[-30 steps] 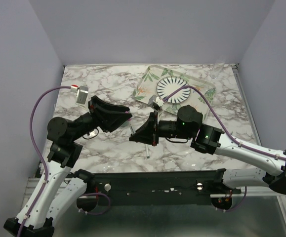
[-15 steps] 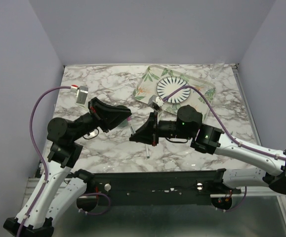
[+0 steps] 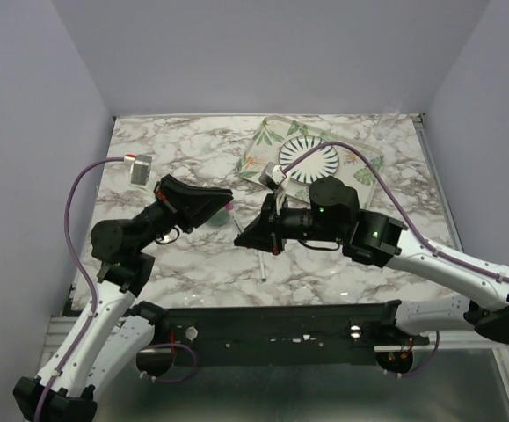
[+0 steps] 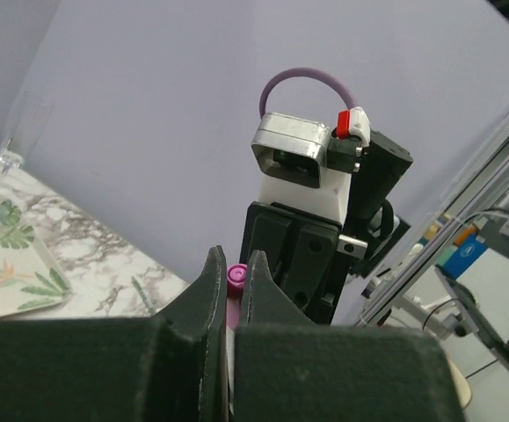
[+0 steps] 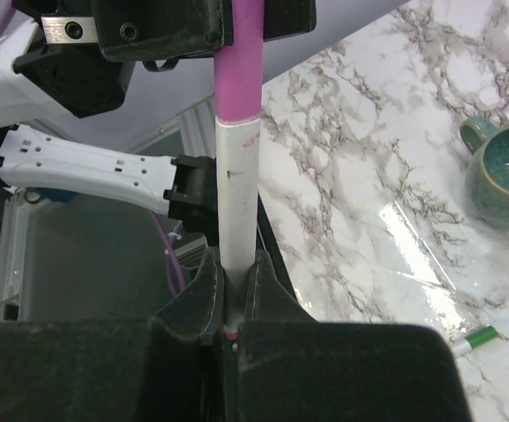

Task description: Insert the pens into the pen caps

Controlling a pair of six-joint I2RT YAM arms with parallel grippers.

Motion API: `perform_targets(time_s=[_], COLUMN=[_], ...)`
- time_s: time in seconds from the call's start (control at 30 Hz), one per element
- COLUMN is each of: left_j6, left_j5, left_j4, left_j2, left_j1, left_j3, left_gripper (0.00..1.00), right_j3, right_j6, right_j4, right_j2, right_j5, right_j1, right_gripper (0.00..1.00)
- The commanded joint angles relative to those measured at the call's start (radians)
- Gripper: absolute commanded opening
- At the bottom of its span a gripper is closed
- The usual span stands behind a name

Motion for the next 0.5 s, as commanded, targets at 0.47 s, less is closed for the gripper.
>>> perform_targets(time_s=[0.47], left_j6=[-0.051], left_j5=[0.028], left_j4=[0.005], left_j2=[0.028], left_j1=[-0.107], left_j3=[-0.097], left_gripper=[0.0], right_j3=[0.331], right_j6=[-0.044], right_j4=[0.262], right_j2=[0.037], right_j5=[0.08], right_j1=[-0.014], right_gripper=[0.01])
